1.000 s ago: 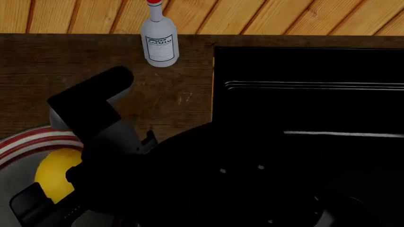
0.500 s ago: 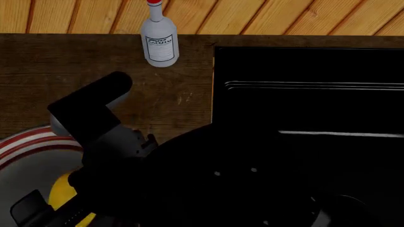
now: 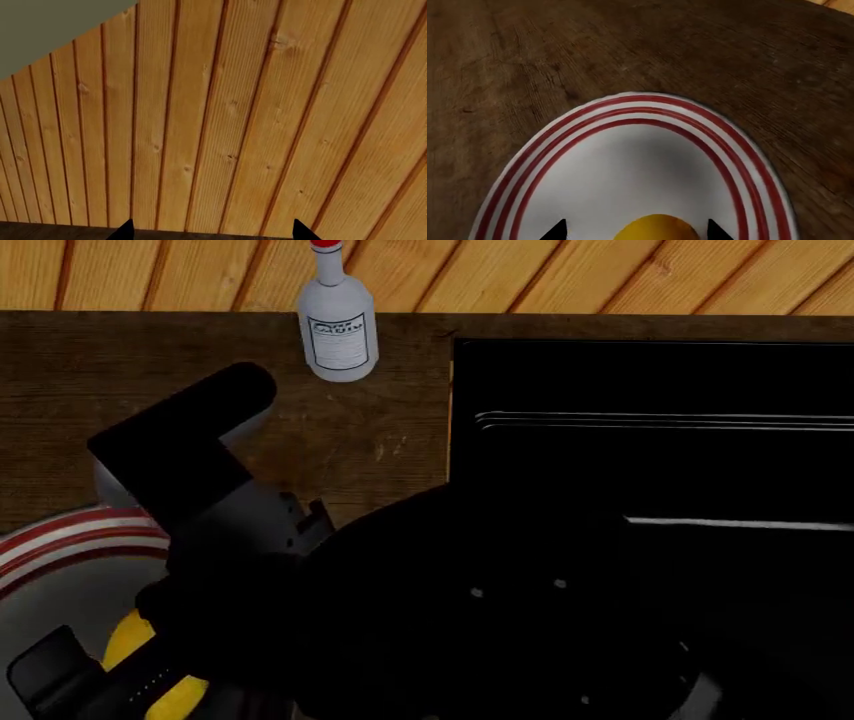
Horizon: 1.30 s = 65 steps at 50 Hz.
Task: Pick the lemon from the sink and place it on the plate located on the counter
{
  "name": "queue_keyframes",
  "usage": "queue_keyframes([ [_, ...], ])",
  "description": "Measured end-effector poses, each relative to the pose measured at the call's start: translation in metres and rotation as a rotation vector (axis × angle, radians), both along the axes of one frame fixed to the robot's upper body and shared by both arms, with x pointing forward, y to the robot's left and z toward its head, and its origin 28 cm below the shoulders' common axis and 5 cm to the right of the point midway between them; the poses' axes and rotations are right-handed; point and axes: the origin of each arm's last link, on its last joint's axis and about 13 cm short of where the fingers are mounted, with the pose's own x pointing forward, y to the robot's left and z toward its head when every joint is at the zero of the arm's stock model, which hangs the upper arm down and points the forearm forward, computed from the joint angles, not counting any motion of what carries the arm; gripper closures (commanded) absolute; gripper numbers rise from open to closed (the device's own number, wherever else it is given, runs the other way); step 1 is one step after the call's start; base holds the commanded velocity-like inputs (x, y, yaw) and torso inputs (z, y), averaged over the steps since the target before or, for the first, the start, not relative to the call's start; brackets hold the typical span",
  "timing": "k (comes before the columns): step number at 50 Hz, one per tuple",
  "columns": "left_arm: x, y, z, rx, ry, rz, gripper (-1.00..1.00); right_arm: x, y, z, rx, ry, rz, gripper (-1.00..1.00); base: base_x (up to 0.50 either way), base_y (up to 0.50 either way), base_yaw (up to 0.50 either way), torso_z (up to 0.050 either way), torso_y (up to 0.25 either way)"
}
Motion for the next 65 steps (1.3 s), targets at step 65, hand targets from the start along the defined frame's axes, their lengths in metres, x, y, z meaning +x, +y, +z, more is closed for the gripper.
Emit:
queue_keyframes([
  [65,-0.035,0.017,0.006,-0.005,-0.008,0.070,-1.00,0.017,-0.116,0.080,0.101,-0.223,-0.601,-1.00,0.00,0.00,0.00,0.000,0.000],
])
